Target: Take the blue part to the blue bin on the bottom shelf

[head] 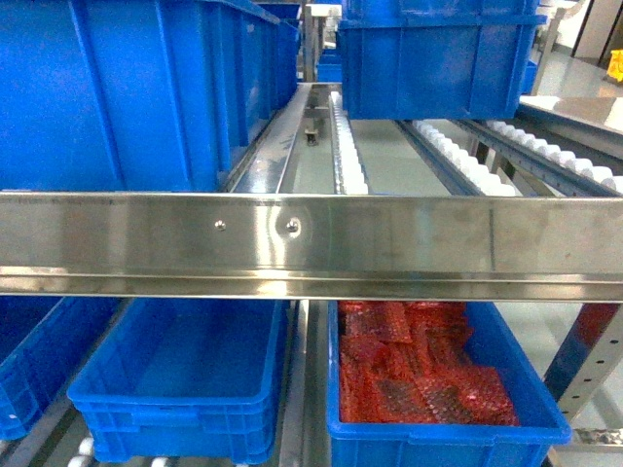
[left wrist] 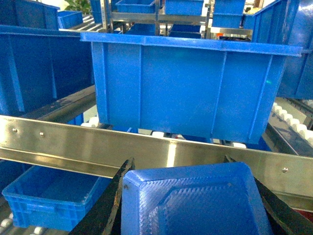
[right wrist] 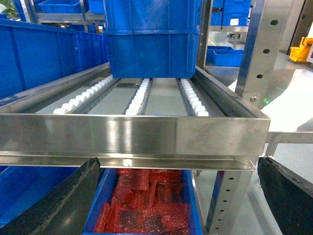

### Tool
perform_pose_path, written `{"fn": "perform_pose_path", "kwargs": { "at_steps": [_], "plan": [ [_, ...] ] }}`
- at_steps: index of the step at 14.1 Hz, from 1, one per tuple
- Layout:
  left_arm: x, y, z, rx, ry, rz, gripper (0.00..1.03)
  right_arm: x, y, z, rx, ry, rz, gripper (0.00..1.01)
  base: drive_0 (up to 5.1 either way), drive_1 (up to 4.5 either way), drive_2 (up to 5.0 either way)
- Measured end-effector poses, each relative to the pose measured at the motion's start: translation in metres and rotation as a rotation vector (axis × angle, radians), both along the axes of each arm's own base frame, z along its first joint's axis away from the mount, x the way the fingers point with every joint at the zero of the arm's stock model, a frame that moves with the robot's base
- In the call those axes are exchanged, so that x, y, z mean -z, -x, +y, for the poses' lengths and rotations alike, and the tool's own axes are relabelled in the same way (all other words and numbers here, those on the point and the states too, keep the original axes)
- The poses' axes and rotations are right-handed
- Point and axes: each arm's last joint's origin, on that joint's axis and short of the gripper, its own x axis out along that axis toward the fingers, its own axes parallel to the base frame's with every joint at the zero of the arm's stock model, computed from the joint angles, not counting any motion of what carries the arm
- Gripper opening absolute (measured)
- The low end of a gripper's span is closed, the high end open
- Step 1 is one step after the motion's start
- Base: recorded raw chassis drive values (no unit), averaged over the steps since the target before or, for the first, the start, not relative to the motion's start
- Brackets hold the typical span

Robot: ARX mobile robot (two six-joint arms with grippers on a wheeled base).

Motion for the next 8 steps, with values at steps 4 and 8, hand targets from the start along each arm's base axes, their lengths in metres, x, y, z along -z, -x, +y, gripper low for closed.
{"fn": "perform_pose_path", "kwargs": {
  "at_steps": [4, 8],
  "plan": [
    [-0.0003, 0.0000, 0.0002, 0.003, 0.001, -0.003, 0.43, -0.0001, 0.0000, 0.0000, 0.001, 0.000, -0.001, 0.98, 0.0, 0.00, 0.0],
    [-0.0003, 0.0000, 0.0002, 0.003, 0.001, -0.003, 0.43, -0.0001, 0.0000, 0.0000, 0.001, 0.000, -0.001, 0.98, 0.0, 0.00, 0.0]
  ]
}}
